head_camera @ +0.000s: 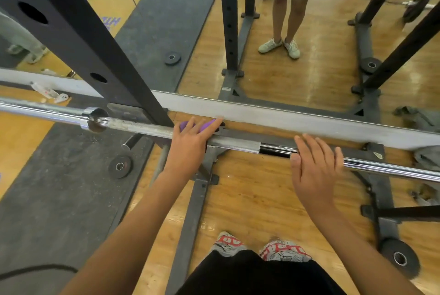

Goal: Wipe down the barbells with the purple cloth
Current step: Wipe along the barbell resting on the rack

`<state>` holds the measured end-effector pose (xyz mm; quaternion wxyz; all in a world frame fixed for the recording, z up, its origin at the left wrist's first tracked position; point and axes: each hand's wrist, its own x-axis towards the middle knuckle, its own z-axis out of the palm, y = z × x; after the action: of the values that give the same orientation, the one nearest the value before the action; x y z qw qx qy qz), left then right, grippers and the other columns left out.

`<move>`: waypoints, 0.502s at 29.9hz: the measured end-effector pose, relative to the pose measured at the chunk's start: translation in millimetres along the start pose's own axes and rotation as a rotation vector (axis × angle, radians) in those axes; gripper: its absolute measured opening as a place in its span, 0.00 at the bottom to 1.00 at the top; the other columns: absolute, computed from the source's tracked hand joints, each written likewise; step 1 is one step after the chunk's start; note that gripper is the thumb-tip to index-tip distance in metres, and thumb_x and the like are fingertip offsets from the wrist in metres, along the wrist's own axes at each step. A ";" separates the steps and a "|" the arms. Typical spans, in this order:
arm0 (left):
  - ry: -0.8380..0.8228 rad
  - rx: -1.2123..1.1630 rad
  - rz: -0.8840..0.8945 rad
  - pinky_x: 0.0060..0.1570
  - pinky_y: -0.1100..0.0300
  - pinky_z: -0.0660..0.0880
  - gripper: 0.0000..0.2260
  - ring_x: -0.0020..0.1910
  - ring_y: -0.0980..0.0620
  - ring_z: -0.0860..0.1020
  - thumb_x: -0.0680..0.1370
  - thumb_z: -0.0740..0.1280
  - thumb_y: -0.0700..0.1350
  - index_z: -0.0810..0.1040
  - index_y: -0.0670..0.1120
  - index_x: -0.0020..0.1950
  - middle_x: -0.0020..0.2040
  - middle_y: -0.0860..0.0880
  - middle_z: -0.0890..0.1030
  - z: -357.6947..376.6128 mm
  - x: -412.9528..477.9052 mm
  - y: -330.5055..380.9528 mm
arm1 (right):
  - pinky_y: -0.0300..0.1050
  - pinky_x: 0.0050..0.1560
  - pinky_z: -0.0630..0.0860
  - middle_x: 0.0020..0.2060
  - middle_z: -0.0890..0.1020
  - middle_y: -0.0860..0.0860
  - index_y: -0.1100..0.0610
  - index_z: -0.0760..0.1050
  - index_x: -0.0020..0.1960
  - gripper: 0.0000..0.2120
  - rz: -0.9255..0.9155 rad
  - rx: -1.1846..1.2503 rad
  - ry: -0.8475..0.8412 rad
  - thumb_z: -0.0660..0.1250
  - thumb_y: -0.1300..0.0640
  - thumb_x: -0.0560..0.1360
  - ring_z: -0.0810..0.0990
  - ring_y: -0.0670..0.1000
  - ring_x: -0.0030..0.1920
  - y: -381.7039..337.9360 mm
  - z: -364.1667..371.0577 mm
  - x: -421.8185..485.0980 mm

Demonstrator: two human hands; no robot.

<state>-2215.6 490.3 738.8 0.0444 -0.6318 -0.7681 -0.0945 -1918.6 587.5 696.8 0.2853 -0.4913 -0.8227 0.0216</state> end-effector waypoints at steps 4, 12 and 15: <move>-0.076 -0.011 0.104 0.73 0.43 0.61 0.23 0.77 0.44 0.64 0.84 0.54 0.55 0.62 0.55 0.80 0.75 0.46 0.70 -6.0 -11.1 -13.2 | 0.61 0.76 0.53 0.69 0.76 0.52 0.55 0.75 0.71 0.21 0.001 0.004 -0.021 0.53 0.49 0.84 0.71 0.56 0.71 0.8 -1.1 0.6; -0.185 -0.149 -0.005 0.77 0.49 0.54 0.22 0.80 0.47 0.60 0.85 0.59 0.46 0.63 0.53 0.80 0.79 0.46 0.65 -20.9 -4.6 -31.8 | 0.55 0.77 0.49 0.68 0.78 0.51 0.55 0.76 0.69 0.21 -0.014 0.026 -0.038 0.54 0.49 0.84 0.73 0.56 0.70 1.9 -6.2 3.4; -0.113 -0.175 -0.148 0.76 0.50 0.53 0.20 0.79 0.46 0.61 0.84 0.60 0.41 0.69 0.49 0.77 0.77 0.43 0.68 -15.7 -3.2 -17.6 | 0.55 0.77 0.49 0.68 0.78 0.51 0.54 0.77 0.69 0.20 -0.027 0.027 -0.038 0.55 0.49 0.84 0.73 0.56 0.70 1.9 -5.5 2.2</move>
<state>-2233.0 480.8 752.0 -0.0612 -0.5793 -0.8026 -0.1286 -1915.2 588.9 701.8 0.2762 -0.4758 -0.8342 0.0382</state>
